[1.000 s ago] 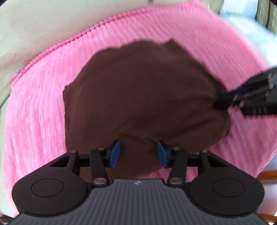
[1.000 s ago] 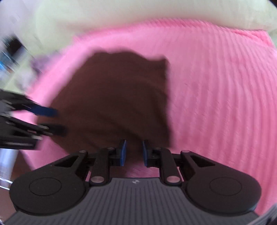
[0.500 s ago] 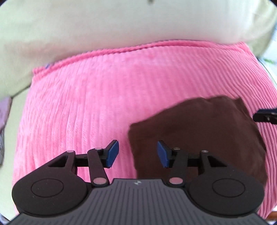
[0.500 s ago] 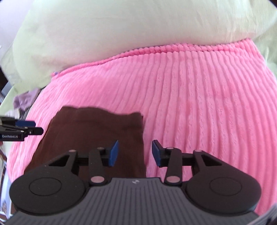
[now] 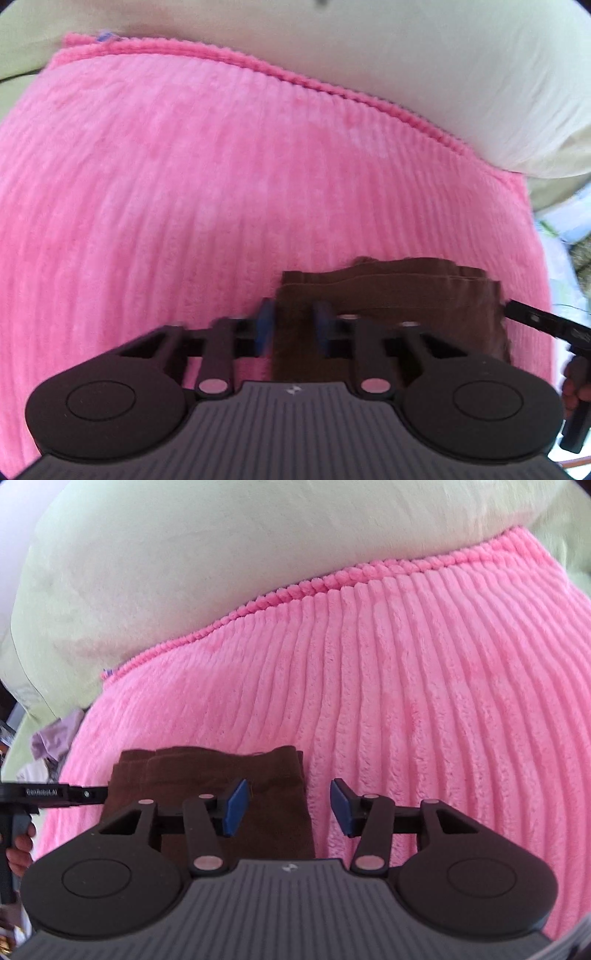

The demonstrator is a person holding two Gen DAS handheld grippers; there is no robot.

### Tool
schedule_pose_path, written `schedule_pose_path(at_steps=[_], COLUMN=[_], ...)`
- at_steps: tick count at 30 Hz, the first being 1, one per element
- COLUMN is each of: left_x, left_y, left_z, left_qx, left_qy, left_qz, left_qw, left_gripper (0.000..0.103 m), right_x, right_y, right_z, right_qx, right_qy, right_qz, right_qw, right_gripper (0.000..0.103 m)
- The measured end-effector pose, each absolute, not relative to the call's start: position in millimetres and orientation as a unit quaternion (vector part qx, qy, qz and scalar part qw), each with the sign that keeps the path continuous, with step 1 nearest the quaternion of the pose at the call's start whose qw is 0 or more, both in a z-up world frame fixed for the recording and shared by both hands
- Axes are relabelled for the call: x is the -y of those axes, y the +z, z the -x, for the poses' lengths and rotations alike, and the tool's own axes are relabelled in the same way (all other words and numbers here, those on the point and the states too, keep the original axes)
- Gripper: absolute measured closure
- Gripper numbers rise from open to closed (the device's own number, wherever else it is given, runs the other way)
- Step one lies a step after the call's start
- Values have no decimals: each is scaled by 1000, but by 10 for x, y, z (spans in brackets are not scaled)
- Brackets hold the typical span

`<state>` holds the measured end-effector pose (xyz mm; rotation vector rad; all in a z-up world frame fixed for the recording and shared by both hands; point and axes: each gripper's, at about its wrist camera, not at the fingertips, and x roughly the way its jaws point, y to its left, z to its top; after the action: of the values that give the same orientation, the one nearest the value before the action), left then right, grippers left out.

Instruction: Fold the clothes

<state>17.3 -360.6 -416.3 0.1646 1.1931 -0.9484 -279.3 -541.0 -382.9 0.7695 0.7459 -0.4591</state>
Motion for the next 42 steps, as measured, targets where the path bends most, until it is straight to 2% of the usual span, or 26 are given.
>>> schedule_pose_path(at_steps=[4,6,7,9,17,25,29,34,35,37,42], left_x=[3612,3599,3590,3564,3565,3657,3602,3619,3628,3624,3563], left_y=[-4092,-4068,-4048,-3997,-3835,-4003,-3961,-4014,-4012,-3994,-3852], left_z=[-111,-90,-76,-50,74,73,150,200,199,200,261], left_qx=[-520,-512,-507,-494,-444,-452,-438,-429,-425,-418,-379], left_qy=[-439,-441,-443,-447,-464,-465,-468,-468,-469,-471,-477], left_qz=[-82,-84,-87,-90,-146,-169,-188,-216,-215,-215,-218], left_qw=[728,732,734,740,753,742,744,741,743,747,763], left_gripper=[97,97,97,97,97,96,85,85,86,97,100], right_x=[5478,5477,5470,5418,5257,5236,5231,5214,5211,5197,5145], right_y=[-3865,-3875,-3873,-3825,-3644,-3691,-3734,-3754,-3755,-3750,-3667], right_z=[2754,2707,2697,2681,2770,2637,2631,2640,2640,2641,2696], right_qx=[-350,-356,-358,-356,-337,-359,-369,-367,-367,-367,-356], right_qy=[-214,-207,-206,-200,-210,-201,-192,-194,-194,-197,-205], right_qz=[-365,-357,-352,-331,-296,-276,-279,-285,-286,-280,-259], right_qw=[836,839,840,851,869,869,866,864,864,865,874], right_gripper=[65,91,97,99,100,100,100,100,100,100,100])
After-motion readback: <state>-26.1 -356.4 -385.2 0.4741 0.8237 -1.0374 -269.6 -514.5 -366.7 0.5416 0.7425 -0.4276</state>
